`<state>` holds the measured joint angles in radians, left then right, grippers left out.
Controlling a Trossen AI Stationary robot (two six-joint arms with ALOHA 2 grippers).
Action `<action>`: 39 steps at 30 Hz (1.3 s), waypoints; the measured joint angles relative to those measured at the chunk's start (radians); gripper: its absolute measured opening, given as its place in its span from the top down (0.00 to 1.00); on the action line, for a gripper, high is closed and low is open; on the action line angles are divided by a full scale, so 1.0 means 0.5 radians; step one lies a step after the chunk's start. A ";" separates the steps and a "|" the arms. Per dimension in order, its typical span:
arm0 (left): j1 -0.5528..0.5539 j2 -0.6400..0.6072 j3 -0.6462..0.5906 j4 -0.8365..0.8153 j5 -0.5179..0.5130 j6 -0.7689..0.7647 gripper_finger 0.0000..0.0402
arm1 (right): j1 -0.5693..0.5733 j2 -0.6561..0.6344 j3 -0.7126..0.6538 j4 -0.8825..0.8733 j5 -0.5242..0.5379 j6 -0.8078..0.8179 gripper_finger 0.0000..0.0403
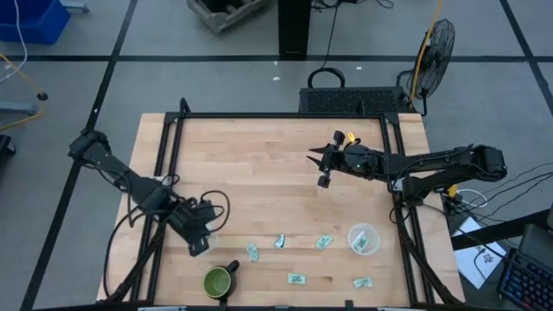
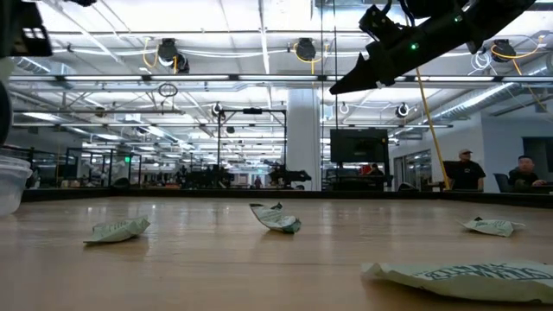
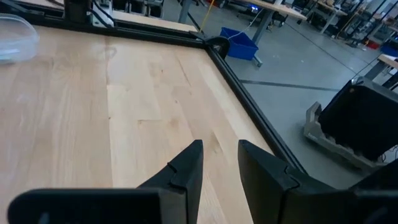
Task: Pick and place items into bin
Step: Put the green stevia packet into the left transparent bin
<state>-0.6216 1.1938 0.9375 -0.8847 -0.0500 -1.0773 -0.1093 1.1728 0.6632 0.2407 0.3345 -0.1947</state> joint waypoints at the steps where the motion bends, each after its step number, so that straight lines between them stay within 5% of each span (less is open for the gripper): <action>1: -0.030 0.000 0.000 -0.020 -0.011 -0.065 1.00 | 0.000 0.000 0.000 -0.009 0.000 0.000 0.76; 8: -0.166 0.145 -0.027 -0.330 -0.087 -0.414 1.00 | 0.000 0.000 0.000 -0.029 0.000 0.002 0.76; 26: -0.185 0.340 -0.274 -0.324 -0.162 -0.658 0.98 | 0.000 -0.001 -0.031 -0.012 0.000 -0.006 0.76; 39: -0.169 0.340 -0.284 -0.308 -0.164 -0.684 0.77 | -0.001 -0.001 -0.031 0.031 -0.052 0.067 0.76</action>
<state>-0.7063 1.3640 0.7956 -1.0386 -0.1322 -1.4193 -0.1097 1.1725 0.6476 0.2562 0.3086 -0.1615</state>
